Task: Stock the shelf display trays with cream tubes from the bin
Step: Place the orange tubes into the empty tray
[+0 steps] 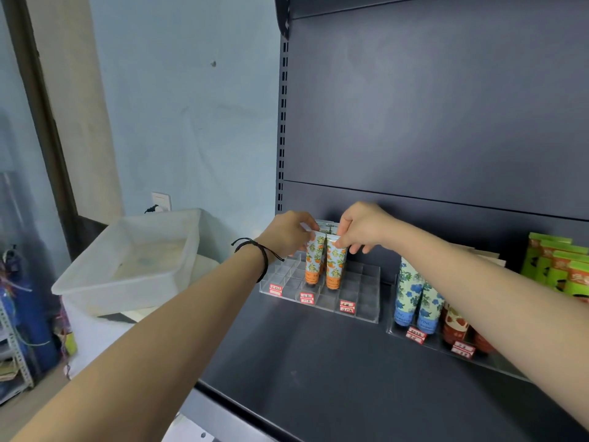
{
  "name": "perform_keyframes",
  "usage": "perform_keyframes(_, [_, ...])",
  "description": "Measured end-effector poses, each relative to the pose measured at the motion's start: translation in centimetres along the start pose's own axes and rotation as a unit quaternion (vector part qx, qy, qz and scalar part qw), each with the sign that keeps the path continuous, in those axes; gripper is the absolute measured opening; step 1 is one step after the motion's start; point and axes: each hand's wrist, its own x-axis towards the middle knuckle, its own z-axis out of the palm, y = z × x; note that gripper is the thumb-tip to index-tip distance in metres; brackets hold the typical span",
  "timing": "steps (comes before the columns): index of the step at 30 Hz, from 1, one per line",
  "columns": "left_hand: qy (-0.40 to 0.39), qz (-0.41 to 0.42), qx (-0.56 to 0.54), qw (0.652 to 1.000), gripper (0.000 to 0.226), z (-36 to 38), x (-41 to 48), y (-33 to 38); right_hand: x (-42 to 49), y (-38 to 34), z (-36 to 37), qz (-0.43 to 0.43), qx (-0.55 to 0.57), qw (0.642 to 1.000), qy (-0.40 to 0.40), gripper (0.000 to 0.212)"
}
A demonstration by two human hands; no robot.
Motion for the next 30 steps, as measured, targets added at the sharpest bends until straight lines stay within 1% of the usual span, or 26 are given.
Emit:
perform_keyframes(5, [0.025,0.013,0.010,1.000,0.023,-0.7,-0.7,-0.4,-0.3,0.2,-0.4,-0.013,-0.011,1.000,0.025,0.028])
perform_keyframes(8, [0.048,0.024,0.016,0.998,0.023,-2.0,-2.1,-0.9,-0.7,0.4,-0.8,-0.011,-0.047,0.997,0.061,0.034])
perform_keyframes(11, [0.076,0.027,0.087,0.993,0.021,-4.3,-4.2,-1.7,-1.5,-0.3,-0.7,-0.020,-0.106,0.983,0.145,0.045])
perform_keyframes(12, [0.080,0.022,0.113,0.990,0.021,-5.2,-5.0,-2.1,-1.8,-0.9,-0.4,-0.033,-0.116,0.978,0.169,0.044])
perform_keyframes(14, [0.083,0.003,0.183,0.980,0.023,-7.0,-6.9,-2.9,-2.6,-2.4,0.6,-0.076,-0.107,0.974,0.183,0.039])
perform_keyframes(17, [0.092,-0.029,0.275,0.957,0.029,-9.8,-10.2,-4.6,-4.1,-5.8,2.8,-0.144,-0.105,0.970,0.164,0.039])
perform_keyframes(20, [0.087,-0.052,0.335,0.937,0.042,-12.2,-14.4,-6.8,-5.3,-9.5,5.9,-0.201,-0.119,0.963,0.137,0.040])
perform_keyframes(22, [0.076,-0.077,0.382,0.918,0.047,-13.9,-18.3,-8.5,-6.3,-12.7,8.7,-0.247,-0.125,0.955,0.107,0.041])
perform_keyframes(24, [0.060,-0.120,0.418,0.898,0.050,-15.2,-22.5,-10.7,-7.9,-15.7,11.7,-0.293,-0.107,0.948,0.061,0.042])
perform_keyframes(27, [0.007,-0.201,0.438,0.876,0.056,-16.0,-29.2,-15.0,-10.4,-19.6,17.5,-0.358,-0.090,0.929,-0.014,0.042])
perform_keyframes(30, [-0.053,-0.276,0.407,0.869,0.059,-14.9,-36.1,-20.1,-12.8,-22.0,25.0,-0.409,-0.101,0.903,-0.086,0.044])
